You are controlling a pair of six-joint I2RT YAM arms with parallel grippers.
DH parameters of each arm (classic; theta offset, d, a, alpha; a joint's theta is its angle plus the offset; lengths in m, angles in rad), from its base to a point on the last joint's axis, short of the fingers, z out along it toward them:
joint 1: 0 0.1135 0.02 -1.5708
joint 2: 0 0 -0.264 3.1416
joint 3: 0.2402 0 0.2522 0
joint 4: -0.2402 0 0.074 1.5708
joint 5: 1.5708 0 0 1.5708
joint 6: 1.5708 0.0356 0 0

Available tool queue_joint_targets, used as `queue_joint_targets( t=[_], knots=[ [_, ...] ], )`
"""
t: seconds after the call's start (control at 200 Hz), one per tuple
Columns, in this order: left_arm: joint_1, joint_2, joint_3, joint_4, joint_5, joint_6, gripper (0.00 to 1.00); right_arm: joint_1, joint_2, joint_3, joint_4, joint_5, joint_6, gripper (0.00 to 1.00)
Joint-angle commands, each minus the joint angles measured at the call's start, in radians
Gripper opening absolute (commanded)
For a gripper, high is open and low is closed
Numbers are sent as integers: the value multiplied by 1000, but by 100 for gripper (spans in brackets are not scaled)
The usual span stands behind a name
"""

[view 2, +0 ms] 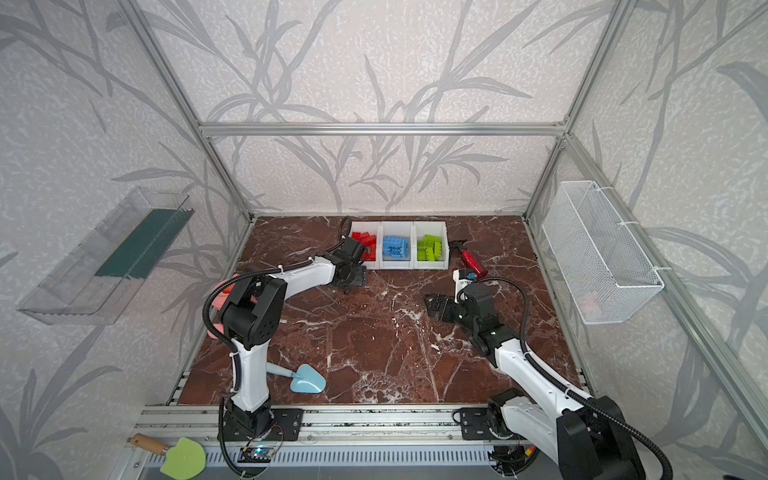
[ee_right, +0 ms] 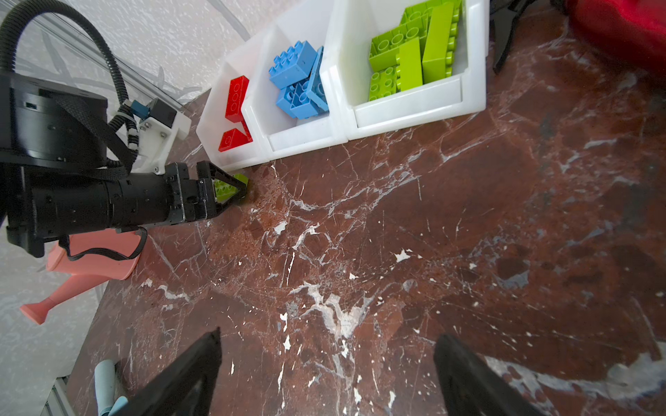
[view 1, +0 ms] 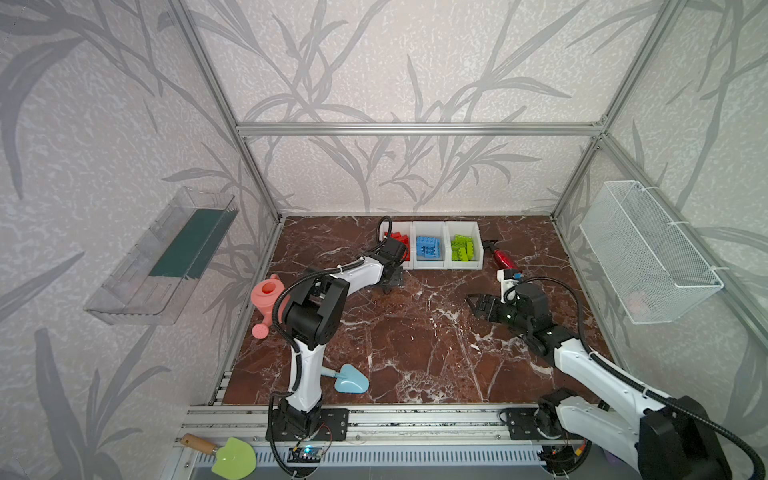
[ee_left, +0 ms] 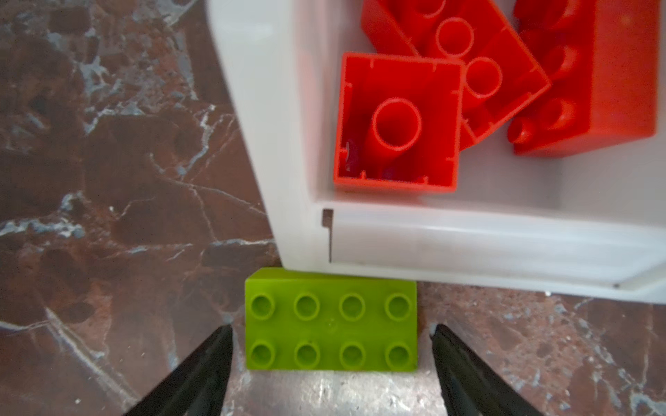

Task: Sort the legos into containers by color
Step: 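Grasp the last green brick with the left gripper while the right gripper withdraws, then carry the green brick with the left gripper and drop it into the third compartment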

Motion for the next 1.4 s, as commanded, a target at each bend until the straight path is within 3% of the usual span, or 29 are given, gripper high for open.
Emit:
queue_joint_targets(
  t=[0.0,0.47,0.905,1.13,1.394],
  knots=[
    [4,19,25,5,4,18,83,5,9,3,23,-6,-7,93],
    [5,20,14,25,16,23,52,5,27,8,23,-6,-7,93],
    [-15,-184,-61,-14,13,5,50,5,-20,-14,28,-3,-2,93],
    [-72,-238,50,-94,29,46,50,5,-73,-40,45,-6,10,93],
    [-141,-83,356,-179,82,104,50,5,-148,-91,85,-6,28,92]
  ],
)
